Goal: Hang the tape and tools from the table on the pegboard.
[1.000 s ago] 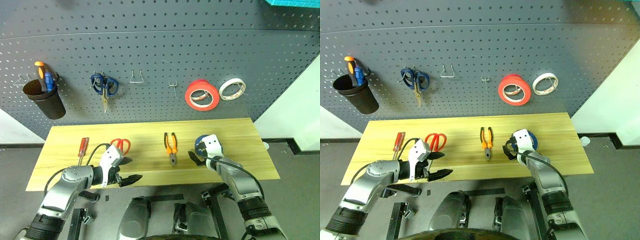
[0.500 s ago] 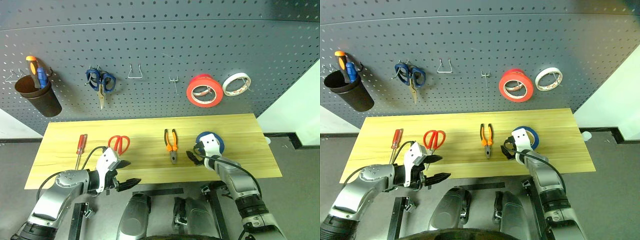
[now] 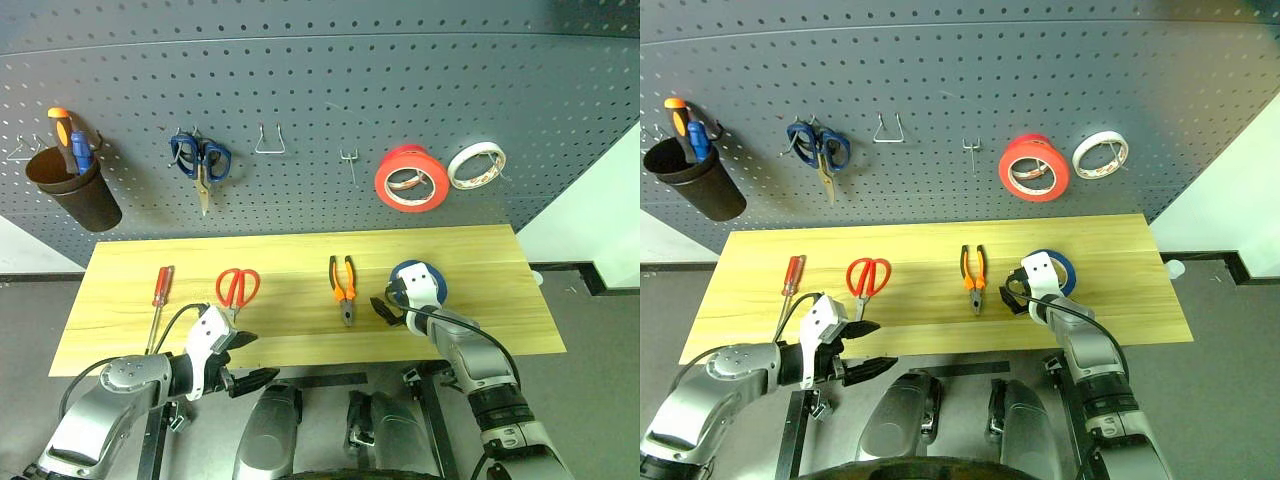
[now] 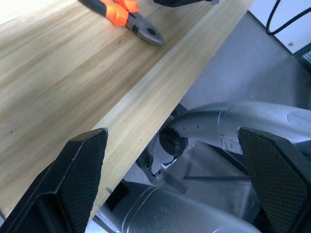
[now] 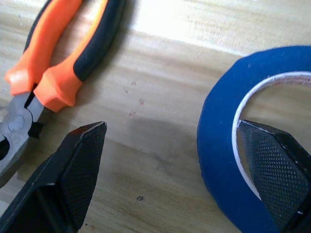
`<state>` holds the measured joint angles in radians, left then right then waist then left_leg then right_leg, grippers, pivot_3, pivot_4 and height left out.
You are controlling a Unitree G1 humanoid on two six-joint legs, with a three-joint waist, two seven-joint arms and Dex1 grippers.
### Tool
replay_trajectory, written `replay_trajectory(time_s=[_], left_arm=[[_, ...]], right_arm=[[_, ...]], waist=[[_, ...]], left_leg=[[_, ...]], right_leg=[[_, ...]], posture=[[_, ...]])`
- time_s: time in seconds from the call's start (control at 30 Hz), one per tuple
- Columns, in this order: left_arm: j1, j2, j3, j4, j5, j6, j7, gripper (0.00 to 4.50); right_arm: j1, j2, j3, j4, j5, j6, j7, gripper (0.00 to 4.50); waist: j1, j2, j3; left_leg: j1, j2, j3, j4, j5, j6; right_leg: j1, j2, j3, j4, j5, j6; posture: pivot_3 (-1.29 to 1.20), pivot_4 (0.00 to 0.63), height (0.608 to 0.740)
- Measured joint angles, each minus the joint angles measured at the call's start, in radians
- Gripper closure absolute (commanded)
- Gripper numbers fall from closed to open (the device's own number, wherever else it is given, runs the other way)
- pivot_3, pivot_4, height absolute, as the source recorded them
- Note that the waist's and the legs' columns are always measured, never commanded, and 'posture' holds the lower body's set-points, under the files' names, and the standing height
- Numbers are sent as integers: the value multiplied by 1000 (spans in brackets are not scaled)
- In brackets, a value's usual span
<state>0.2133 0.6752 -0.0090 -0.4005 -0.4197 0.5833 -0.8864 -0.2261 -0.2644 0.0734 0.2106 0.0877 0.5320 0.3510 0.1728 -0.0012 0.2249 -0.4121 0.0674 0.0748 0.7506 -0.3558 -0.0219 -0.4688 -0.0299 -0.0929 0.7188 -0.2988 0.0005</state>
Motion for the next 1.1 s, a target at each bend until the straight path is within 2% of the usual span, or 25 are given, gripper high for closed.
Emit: replay_trajectory(time_s=[0.5,0.6,0.9,1.1], left_arm=[[8,9,4,-14,-7,1,18,42],[7,11,5,-15,-7,1,20,0],[7,12,5,-15,-8,1,21,0],[1,12,6,-15,-9,1,21,0]], right_arm=[[-21,-6,-3,9,-5,11,10,0],[-21,-8,-3,5,-5,20,11,562],[-15,-13,-5,-1,-4,27,11,3730],[-15,-13,-8,-3,-4,26,12,3830]], waist=[[1,0,3],[1,0,3],[1,0,5],[1,0,6]], left_leg=[[-9,0,0,0,1,-2],[-9,0,0,0,1,-2],[-10,0,0,-1,1,-2],[-10,0,0,-1,1,-2]], right_leg=[[-8,0,0,-1,0,1],[-8,0,0,-1,0,1],[-9,0,0,-1,0,1],[-9,0,0,-1,0,1]], posture=[[424,234,676],[424,236,676],[420,238,676],[420,231,676]])
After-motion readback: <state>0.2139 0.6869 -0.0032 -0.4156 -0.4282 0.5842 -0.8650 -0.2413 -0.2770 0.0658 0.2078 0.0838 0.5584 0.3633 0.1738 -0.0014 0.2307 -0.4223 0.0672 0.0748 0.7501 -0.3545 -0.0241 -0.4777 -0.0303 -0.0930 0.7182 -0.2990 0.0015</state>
